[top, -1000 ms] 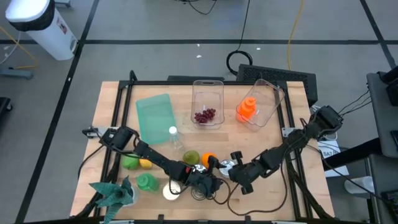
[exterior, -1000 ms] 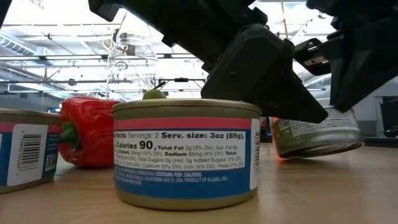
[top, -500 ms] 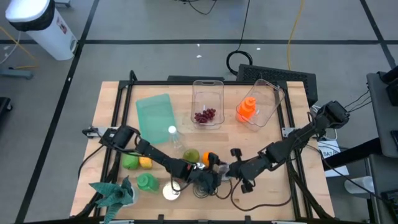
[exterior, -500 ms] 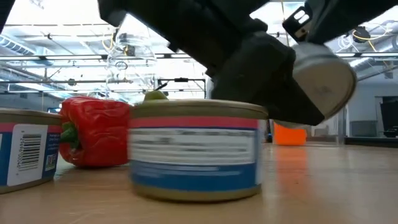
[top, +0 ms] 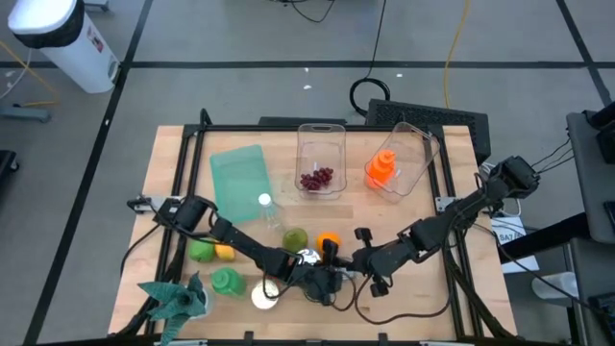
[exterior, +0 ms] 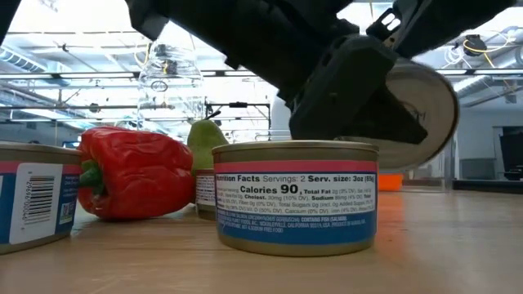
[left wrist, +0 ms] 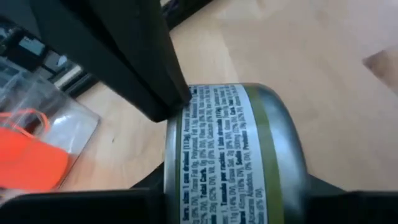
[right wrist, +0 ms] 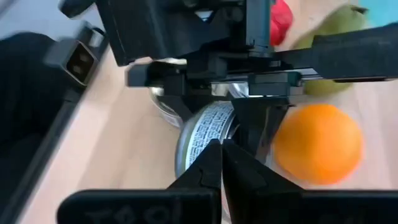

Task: Pick & Place Food Item
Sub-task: Put the bottom green tuna can into the green bin

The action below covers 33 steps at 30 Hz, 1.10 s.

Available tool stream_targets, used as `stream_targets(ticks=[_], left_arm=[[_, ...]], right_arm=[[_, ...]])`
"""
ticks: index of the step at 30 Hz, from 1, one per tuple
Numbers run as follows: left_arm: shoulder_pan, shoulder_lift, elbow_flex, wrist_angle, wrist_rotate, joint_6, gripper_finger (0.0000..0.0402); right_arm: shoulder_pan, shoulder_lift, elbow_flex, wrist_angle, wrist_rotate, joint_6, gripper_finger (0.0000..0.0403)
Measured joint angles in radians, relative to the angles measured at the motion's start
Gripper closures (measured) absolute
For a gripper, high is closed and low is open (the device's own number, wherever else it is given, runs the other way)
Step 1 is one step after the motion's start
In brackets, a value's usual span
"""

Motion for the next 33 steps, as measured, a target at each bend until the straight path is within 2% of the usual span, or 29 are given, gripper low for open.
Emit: stream_targets(ticks=[3, 9, 12, 15, 19, 23, 26, 29, 33], left_arm=[[-0.014, 0.0, 0.0, 0.007, -0.016, 0.046, 0.0275], [-0.061, -0.043, 0.0, -0.03, -0.146, 0.124, 0.0275], [-0.098, -0.12, 0.0, -0.091, -0.164, 0.135, 0.0275], [-0.135, -0.209, 0.003, -0.168, -0.188, 0.104, 0.0275], [-0.197, -0.335, 0.004, -0.256, -0.325, 0.075, 0.0275], [-0.284, -0.482, 0.003, -0.323, -0.464, 0.093, 0.0275], [-0.313, -0.596, 0.005, -0.333, -0.664, 0.118, 0.0275], [-0.295, -0.692, 0.005, -0.355, -0.866, 0.143, 0.0275], [-0.228, -0.804, 0.005, -0.473, -0.976, 0.108, 0.0275]], right_arm=[[0.001, 0.0, 0.0, 0.004, -0.009, -0.001, 0.0402], [0.023, -0.011, 0.002, 0.032, -0.007, -0.06, 0.0399], [0.054, -0.044, 0.002, 0.067, 0.008, -0.119, 0.0371], [0.089, -0.105, 0.001, 0.052, 0.085, -0.151, 0.0327], [0.139, -0.191, -0.004, -0.027, 0.114, -0.156, 0.0269], [0.179, -0.256, -0.022, -0.048, 0.137, -0.154, 0.0235], [0.203, -0.272, -0.056, -0.049, 0.134, -0.149, 0.0226], [0.216, -0.279, -0.104, -0.001, 0.138, -0.14, 0.0226], [0.231, -0.277, -0.187, 0.091, 0.138, -0.129, 0.0233]])
